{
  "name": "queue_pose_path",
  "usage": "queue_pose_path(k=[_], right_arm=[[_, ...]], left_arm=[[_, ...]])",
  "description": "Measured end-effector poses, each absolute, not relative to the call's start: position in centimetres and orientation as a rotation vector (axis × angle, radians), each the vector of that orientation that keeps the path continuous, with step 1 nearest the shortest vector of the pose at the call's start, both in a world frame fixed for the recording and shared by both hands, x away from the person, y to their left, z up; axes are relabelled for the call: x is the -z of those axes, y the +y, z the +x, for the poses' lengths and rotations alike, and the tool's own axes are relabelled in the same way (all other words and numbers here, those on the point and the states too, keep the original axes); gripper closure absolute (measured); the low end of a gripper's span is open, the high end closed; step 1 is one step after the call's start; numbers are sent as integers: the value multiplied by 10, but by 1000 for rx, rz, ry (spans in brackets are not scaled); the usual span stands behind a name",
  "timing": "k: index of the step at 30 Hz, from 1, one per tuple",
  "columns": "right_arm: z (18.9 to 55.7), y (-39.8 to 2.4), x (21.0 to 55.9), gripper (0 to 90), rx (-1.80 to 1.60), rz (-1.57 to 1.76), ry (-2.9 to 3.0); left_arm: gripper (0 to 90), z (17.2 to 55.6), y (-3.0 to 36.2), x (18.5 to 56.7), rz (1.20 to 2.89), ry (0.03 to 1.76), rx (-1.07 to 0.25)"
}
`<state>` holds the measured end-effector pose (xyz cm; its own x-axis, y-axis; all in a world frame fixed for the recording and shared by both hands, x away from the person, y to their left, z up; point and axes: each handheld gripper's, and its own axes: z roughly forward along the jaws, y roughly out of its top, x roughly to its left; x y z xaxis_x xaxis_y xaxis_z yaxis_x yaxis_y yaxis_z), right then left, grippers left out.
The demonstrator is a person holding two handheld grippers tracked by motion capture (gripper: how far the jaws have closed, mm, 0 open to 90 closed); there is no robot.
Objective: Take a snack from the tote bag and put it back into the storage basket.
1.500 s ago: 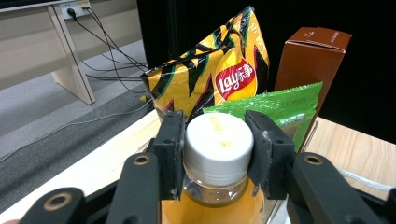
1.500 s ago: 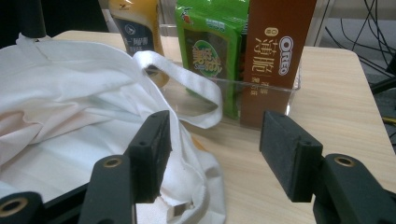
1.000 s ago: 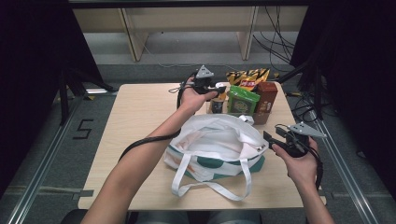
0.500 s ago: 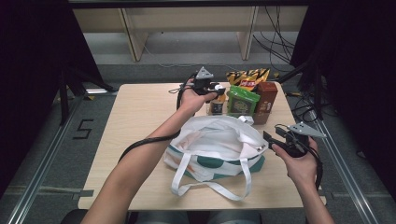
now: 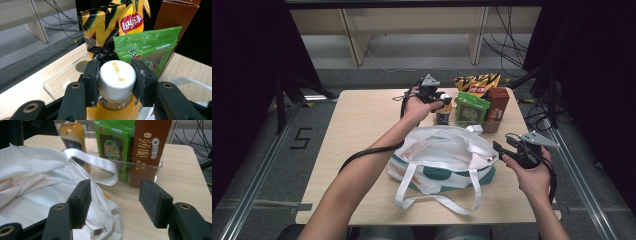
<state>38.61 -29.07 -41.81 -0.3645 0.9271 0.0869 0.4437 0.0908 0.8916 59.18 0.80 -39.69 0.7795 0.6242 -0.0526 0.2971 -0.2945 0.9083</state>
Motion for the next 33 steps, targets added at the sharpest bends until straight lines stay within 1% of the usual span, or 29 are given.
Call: queue_pose_path(k=[7,9,16,19,24,29,33], right_arm=[[383,-288,417,436,-1228,1400,1852],[386,-290,419,436,-1219,1348,1860],[386,-290,418,436,-1232,1354,1864],[386,-290,418,435,-1231,1355,1863],[384,-289,417,435,-1221,1365,1861],[384,-288,417,435,-1220,1372,1852],[384,-288,417,435,-1221,1367,1858]], left_arm=[[589,593,10,397,1894,717,-369],[588,593,10,396,1897,720,-372],[573,594,9,395,1896,740,-375],[535,595,8,393,1886,750,-367],[426,593,7,388,1887,757,-377],[370,590,8,383,1889,757,-391],[349,588,12,377,1903,749,-410]])
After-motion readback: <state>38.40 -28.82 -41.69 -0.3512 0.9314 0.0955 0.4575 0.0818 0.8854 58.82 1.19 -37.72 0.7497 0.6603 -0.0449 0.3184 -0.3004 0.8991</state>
